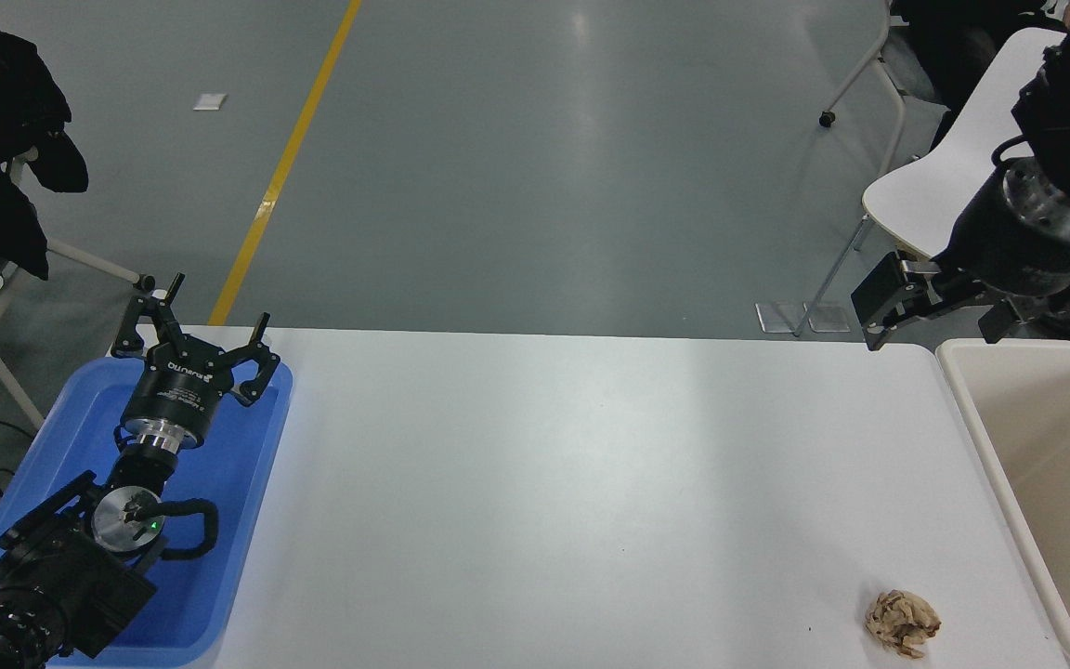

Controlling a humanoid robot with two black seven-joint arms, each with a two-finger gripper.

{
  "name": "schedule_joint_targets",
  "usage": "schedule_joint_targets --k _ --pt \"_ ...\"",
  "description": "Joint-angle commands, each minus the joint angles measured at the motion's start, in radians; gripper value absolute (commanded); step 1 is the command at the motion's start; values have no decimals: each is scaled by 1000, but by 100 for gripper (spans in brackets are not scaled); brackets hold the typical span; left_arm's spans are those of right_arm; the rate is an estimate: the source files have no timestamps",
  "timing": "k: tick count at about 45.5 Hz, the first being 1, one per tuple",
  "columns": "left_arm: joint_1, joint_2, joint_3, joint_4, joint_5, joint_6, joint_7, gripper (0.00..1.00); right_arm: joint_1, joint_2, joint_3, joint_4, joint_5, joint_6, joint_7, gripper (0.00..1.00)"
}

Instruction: Pick up paper ball place in dustbin

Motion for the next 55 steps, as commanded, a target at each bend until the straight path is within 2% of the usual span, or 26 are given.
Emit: schedule_joint_targets --k 1,55 --pt "0 0 2 0 0 1 -4 100 -3 -3 0 0 0 0 0 100" --pt "1 1 0 0 0 0 -1 100 -1 -7 21 0 5 0 1 100"
